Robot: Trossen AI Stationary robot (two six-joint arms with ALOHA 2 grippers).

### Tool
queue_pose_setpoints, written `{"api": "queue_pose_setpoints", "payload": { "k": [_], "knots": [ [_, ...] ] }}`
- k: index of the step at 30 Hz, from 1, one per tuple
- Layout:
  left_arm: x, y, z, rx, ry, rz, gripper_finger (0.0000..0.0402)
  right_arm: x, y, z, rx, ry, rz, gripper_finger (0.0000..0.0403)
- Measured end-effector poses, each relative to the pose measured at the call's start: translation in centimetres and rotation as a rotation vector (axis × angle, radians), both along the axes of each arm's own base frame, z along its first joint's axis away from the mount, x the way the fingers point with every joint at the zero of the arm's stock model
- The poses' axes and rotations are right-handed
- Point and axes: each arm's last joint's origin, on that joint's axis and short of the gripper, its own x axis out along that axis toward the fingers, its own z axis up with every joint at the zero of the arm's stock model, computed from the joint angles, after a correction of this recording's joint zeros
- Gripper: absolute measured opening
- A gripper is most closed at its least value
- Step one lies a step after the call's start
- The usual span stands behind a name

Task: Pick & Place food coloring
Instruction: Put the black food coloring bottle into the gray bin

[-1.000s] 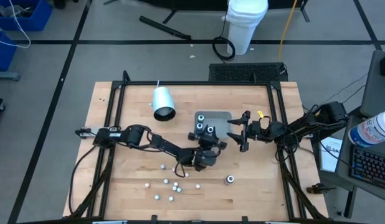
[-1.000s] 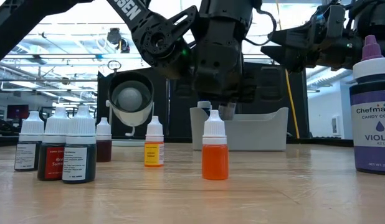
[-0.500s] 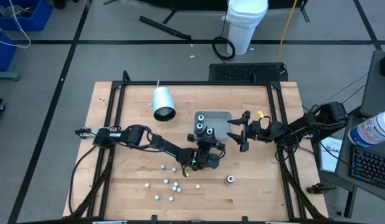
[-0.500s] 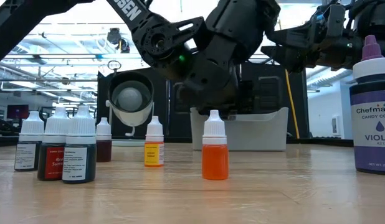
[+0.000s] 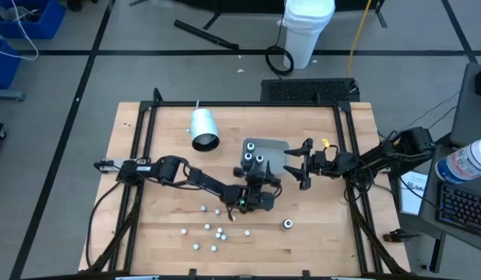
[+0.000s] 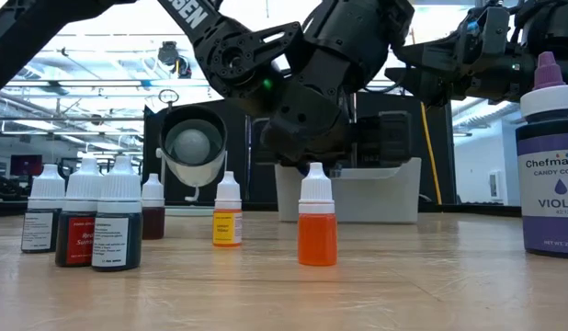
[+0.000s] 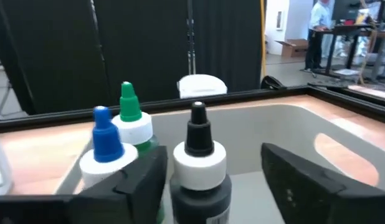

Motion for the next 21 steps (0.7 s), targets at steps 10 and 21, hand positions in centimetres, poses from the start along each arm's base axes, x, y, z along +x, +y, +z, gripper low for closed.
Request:
{"api": "queue_pose_setpoints", "payload": {
  "k": [10, 21],
  "knots": [
    [-0.2, -0.9, 2.2, 0.021, 0.037, -0.013, 0.0282, 0.0, 0.0, 0.0, 0.0, -0.001, 0.0, 0.0254],
    [-0.5, -3.7, 6.4, 0.079, 0.115, -0.046, 0.0242, 0.0, 0.0, 0.0, 0.0, 0.0, 0.0, 0.0254]
  ]
}}
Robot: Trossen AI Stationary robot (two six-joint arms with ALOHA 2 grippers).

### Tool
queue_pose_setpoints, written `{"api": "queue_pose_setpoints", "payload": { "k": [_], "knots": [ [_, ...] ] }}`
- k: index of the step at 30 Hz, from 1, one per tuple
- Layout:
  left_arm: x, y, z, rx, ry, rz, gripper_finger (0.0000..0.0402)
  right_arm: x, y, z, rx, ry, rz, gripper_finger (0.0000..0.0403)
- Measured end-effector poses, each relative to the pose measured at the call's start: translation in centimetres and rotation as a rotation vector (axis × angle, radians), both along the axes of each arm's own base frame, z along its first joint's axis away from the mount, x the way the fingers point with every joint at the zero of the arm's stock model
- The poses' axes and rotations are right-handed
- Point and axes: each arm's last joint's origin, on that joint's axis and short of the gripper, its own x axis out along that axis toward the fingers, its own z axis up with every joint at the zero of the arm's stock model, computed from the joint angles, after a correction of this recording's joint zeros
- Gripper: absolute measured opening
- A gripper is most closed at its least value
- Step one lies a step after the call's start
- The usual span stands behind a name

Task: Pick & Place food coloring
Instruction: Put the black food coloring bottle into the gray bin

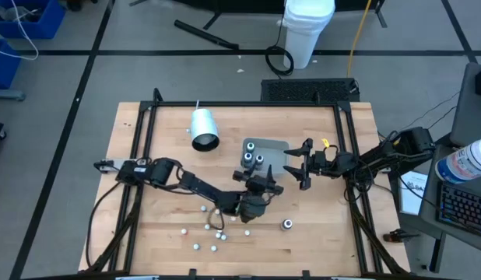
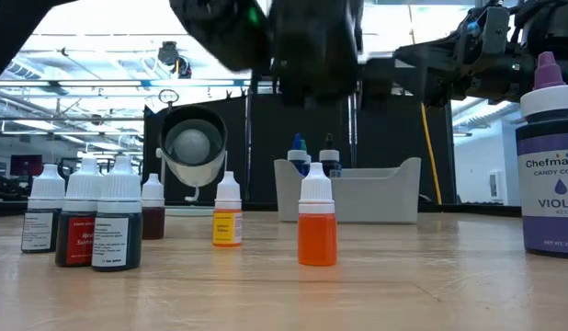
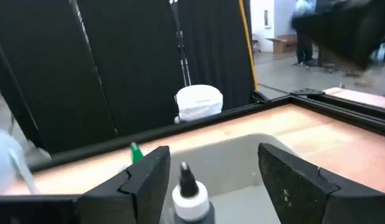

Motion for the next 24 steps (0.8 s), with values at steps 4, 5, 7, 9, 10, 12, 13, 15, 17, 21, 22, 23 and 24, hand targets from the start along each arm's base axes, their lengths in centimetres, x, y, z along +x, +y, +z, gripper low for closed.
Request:
{"api": "queue_pose_setpoints", "payload": {
  "k": [4, 5, 7, 9, 10, 12, 13, 15, 17, 21, 22, 23, 24],
  "knots": [
    [-1.4, -1.4, 5.5, 0.067, 0.164, -0.009, 0.023, 0.0, 0.0, -0.2, 0.005, 0.015, 0.001, 0.0254],
    [-2.0, -1.8, 7.0, 0.089, 0.221, -0.018, 0.0224, 0.0, 0.0, -0.2, 0.008, 0.02, 0.002, 0.0254],
    [-3.0, -2.5, 9.7, 0.14, 0.31, -0.067, 0.0209, 0.1, 0.0, -0.3, 0.018, 0.027, 0.008, 0.0254],
    [-4.4, -3.1, 12.3, 0.221, 0.407, -0.176, 0.0187, 0.1, 0.1, -0.3, 0.019, 0.026, 0.027, 0.0254],
    [-5.2, -3.2, 13.6, 0.241, 0.428, -0.207, 0.0174, 0.1, 0.1, -0.3, 0.02, 0.027, 0.036, 0.0254],
    [-7.4, -2.9, 15.9, 0.265, 0.467, -0.241, 0.0146, 0.1, 0.2, -0.3, 0.029, 0.026, 0.058, 0.0254],
    [-8.5, -2.5, 16.8, 0.276, 0.487, -0.258, 0.0131, 0.1, 0.2, -0.3, 0.033, 0.025, 0.065, 0.0254],
    [-11.0, -1.4, 18.1, 0.301, 0.518, -0.337, 0.0101, 0.0, 0.2, -0.4, 0.034, 0.029, 0.068, 0.0254],
    [-13.6, 0.3, 18.7, 0.315, 0.532, -0.484, 0.007, 0.0, 0.2, -0.4, 0.029, 0.032, 0.087, 0.0254],
    [-19.4, 4.3, 18.9, 0.212, 0.482, -0.982, 0.0012, -0.3, 0.2, -0.6, 0.028, 0.038, 0.092, 0.0254],
    [-20.6, 5.4, 18.6, 0.17, 0.434, -1.124, 0.0007, -0.4, 0.2, -0.7, 0.025, 0.04, 0.091, 0.0254],
    [-21.5, 6.5, 18.3, 0.138, 0.38, -1.243, 0.0007, -0.4, 0.2, -0.7, 0.018, 0.043, 0.09, 0.0254],
    [-22.4, 7.4, 17.7, 0.111, 0.336, -1.321, 0.0008, -0.4, 0.2, -0.7, 0.01, 0.044, 0.088, 0.0254]
  ]
}}
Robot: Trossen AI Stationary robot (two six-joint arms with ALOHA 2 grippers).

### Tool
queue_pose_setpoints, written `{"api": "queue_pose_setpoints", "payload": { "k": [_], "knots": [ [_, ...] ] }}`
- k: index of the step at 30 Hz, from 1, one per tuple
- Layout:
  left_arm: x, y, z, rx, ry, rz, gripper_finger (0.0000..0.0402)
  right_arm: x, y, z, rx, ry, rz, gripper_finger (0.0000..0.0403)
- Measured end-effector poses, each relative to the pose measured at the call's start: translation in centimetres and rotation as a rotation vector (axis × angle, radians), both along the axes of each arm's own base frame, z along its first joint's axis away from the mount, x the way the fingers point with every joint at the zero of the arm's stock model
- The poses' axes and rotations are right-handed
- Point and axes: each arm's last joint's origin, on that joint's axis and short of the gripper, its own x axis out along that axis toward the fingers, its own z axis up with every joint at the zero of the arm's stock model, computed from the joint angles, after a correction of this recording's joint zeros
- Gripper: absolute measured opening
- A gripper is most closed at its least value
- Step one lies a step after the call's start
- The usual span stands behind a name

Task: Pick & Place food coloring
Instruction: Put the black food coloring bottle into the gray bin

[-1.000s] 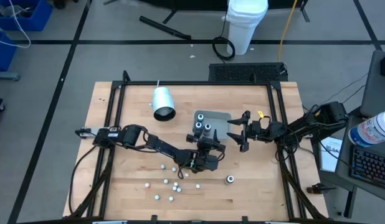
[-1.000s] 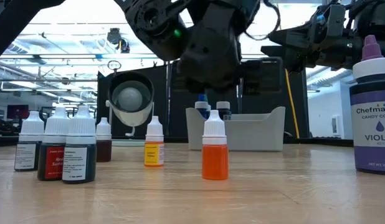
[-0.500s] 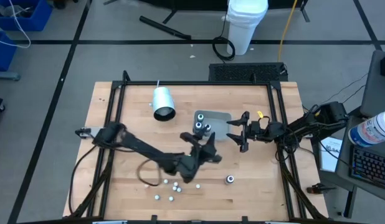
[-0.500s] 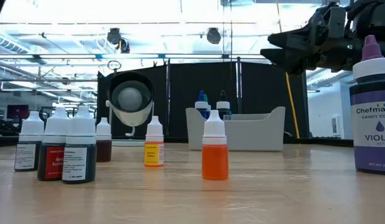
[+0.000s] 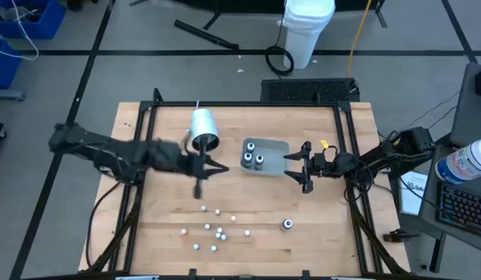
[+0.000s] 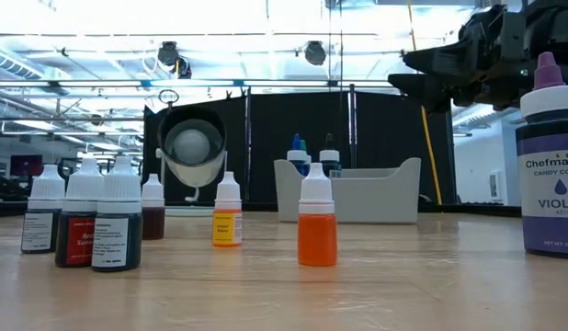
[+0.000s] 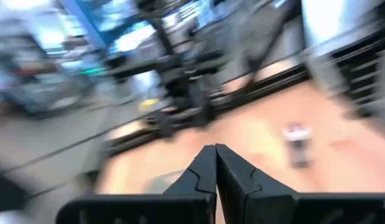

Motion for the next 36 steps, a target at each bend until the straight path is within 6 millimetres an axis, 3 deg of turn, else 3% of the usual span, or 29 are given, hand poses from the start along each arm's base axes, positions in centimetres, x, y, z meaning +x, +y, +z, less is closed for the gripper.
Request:
{"api": "queue_pose_setpoints", "payload": {
  "k": [3, 7, 16, 23, 26, 29, 33, 36],
  "knots": [
    [-2.1, 1.8, -2.0, -0.081, -0.032, -0.098, 0.0006, 0.0, 0.0, 0.0, -0.012, 0.0, -0.002, 0.0254],
    [-4.2, 2.7, -5.1, -0.07, -0.095, -0.087, 0.0006, 0.0, 0.0, 0.0, -0.028, 0.002, -0.004, 0.0254],
    [-7.2, 2.8, -11.6, -0.023, -0.249, -0.064, 0.0007, 0.1, 0.0, -1.0, -0.05, 0.104, -0.007, 0.0254],
    [-9.1, 2.8, -14.8, -0.12, -0.34, -0.044, 0.0018, 0.5, 0.3, -0.7, -0.083, 0.101, 0.072, 0.0254],
    [-9.7, 2.6, -15.9, -0.152, -0.315, -0.057, 0.0035, 1.9, 0.4, 0.1, -0.128, 0.095, 0.086, 0.0254],
    [-10.0, 2.5, -16.7, -0.141, -0.286, -0.067, 0.0045, 4.7, 0.7, 1.3, -0.159, 0.179, 0.087, 0.0254],
    [-10.0, 2.5, -16.8, -0.102, -0.285, -0.07, 0.0052, 8.4, 0.7, 3.2, -0.166, 0.393, -0.029, 0.0254],
    [-10.0, 2.5, -16.8, -0.043, -0.293, -0.063, 0.0051, 9.4, 0.5, 3.9, -0.149, 0.417, -0.107, 0.0254]
  ]
}}
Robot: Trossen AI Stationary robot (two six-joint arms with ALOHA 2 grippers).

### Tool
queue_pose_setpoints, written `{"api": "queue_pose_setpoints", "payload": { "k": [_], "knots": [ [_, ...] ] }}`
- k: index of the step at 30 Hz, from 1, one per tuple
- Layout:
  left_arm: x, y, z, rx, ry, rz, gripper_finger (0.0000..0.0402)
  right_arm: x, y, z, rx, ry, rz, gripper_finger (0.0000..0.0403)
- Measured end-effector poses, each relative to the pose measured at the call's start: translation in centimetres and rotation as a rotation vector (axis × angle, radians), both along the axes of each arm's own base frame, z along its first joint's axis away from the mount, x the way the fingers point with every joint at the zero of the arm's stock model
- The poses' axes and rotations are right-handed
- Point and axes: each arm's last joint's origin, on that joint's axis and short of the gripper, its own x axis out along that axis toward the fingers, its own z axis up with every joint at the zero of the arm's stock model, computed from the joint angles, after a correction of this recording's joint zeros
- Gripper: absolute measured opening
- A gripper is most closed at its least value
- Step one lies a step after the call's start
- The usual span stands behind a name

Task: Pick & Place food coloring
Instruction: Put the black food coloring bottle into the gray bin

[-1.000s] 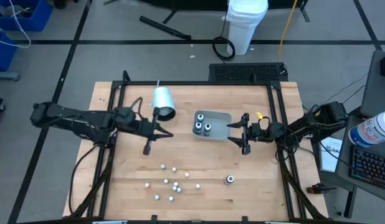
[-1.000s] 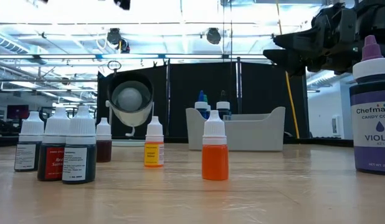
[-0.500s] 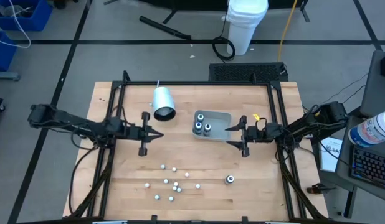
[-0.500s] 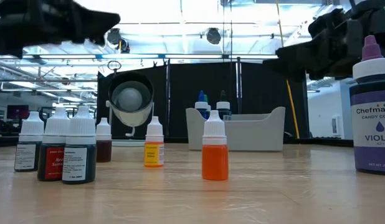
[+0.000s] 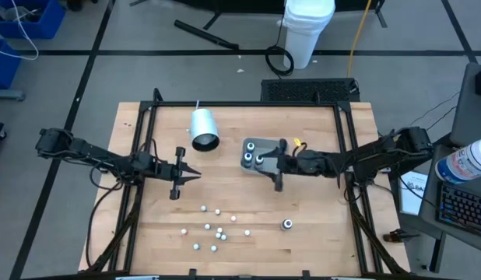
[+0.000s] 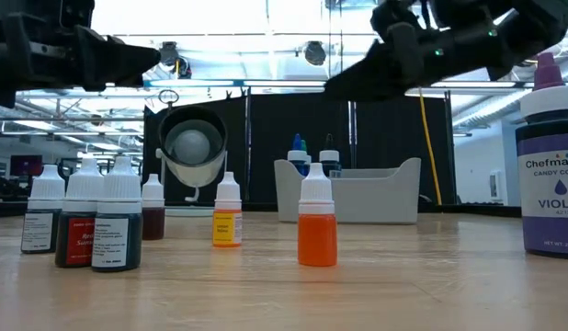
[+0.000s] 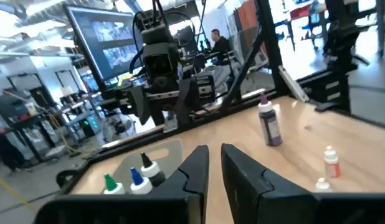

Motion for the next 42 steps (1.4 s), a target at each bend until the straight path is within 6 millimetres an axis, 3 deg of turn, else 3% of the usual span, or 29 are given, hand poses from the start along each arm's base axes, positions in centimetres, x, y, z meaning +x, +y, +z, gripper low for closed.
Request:
{"api": "queue_pose_setpoints", "payload": {
  "k": [5, 12, 17, 28, 42],
  "knots": [
    [0.0, 0.3, 0.3, 0.106, -0.026, 0.116, 0.004, -0.4, 0.0, 0.4, -0.011, -0.112, 0.005, 0.0254],
    [0.1, 0.8, 0.4, 0.132, -0.031, 0.224, 0.0015, -3.7, -1.3, -2.9, 0.063, -0.171, -0.045, 0.0254],
    [0.1, 1.0, 0.6, 0.133, -0.04, 0.237, 0.0004, -5.7, -2.1, -3.5, 0.098, -0.267, -0.064, 0.0254],
    [0.1, 1.2, 1.1, 0.115, -0.095, 0.256, 0.0045, -4.7, -2.1, -4.0, 0.102, -0.147, -0.044, 0.0254],
    [0.1, 1.2, 1.1, 0.067, -0.093, 0.25, 0.0047, -4.8, -2.7, -4.4, 0.123, -0.113, -0.075, 0.0254]
  ]
}}
